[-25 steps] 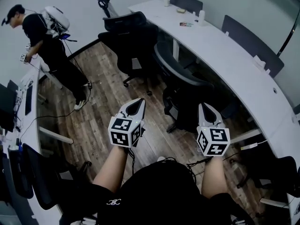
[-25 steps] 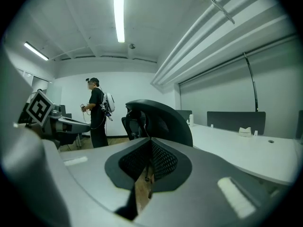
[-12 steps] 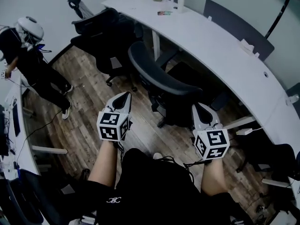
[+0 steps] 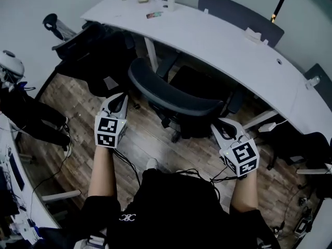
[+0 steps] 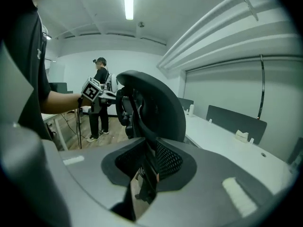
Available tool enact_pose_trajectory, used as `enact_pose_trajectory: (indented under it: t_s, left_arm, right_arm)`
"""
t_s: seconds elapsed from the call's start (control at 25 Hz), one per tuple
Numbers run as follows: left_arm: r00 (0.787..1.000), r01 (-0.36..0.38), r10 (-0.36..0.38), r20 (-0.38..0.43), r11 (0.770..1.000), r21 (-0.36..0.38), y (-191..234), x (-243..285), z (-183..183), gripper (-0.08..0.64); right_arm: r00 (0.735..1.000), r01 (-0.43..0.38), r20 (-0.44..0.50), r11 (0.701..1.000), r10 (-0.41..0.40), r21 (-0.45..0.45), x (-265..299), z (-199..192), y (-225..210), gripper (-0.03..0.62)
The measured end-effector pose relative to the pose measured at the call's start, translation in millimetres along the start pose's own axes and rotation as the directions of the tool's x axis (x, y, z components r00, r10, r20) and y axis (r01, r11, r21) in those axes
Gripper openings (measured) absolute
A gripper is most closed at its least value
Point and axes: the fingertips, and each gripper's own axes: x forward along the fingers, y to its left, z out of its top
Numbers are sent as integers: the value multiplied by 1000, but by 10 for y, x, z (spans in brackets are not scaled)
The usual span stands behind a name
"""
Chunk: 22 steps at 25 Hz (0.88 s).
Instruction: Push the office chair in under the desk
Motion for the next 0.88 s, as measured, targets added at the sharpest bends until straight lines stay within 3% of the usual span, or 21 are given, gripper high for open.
enact_pose_trajectory:
  t_s: [0.04, 0.12, 0.24, 0.44, 0.68, 0.8, 0.88]
  left_arm:
    - [998, 55, -55, 1, 996, 67, 34, 77, -1, 31]
    - [983, 183, -183, -17, 962, 202, 63, 219, -44, 54]
    - [945, 325, -318, -78, 878, 351, 117, 399, -159, 160]
    - [905, 413, -396, -153, 736, 537, 147, 704, -287, 246]
    - [860, 487, -460, -221, 613, 622, 84, 987, -377, 285]
    - [818, 545, -510, -265, 542, 640, 4, 1039, -404, 265]
    - [795, 573, -542, -273, 522, 631, -18, 1042, -418, 238]
  right_arm:
    - [1000, 10, -12, 1000, -11, -14, 13, -15, 2, 80]
    - [999, 19, -44, 998, -22, -63, 33, -38, 42, 117]
    - [993, 29, -107, 994, -41, -109, 60, -84, 37, 192]
    - [962, 171, -190, 975, -196, -140, 77, -201, -133, 218]
    - [921, 229, -291, 964, -260, -137, 202, -367, -18, 307]
    - [869, 291, -351, 933, -350, -211, 237, -479, -46, 296]
    - [846, 333, -348, 909, -405, -250, 241, -495, -81, 262]
